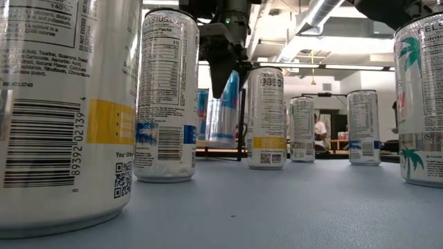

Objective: Place canned beverage on shelf
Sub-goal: Put the blue can aligned with the other blue soda can on the shelf

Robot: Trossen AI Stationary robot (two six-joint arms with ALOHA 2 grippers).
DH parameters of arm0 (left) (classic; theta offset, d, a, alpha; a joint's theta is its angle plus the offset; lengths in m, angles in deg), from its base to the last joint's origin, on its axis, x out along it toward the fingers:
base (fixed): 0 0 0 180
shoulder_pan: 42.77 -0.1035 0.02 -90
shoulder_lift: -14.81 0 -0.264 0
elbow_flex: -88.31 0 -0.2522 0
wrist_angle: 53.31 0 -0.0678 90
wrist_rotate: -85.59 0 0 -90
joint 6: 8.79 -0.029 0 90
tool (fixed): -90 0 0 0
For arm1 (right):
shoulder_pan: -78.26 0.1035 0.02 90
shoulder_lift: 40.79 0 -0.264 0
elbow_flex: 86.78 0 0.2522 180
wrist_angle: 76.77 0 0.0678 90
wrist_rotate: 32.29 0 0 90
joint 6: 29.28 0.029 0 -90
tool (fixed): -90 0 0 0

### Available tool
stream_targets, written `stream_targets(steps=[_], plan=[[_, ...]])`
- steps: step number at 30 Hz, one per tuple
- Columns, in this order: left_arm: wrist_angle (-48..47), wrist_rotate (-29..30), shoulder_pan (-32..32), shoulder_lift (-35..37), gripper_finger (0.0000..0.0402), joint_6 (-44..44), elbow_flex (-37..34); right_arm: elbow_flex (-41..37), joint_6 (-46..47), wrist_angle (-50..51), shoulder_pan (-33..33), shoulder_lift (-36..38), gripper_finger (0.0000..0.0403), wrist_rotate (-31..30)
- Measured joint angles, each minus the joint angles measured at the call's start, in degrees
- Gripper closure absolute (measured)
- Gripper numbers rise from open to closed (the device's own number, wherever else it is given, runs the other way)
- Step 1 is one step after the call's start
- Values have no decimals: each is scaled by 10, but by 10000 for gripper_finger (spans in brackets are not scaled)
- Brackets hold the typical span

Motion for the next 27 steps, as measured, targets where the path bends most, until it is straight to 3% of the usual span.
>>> stream_targets(steps=[27], plan=[[-13,-1,0,0,88,18,0,0,-51,-50,21,0,146,-4]])
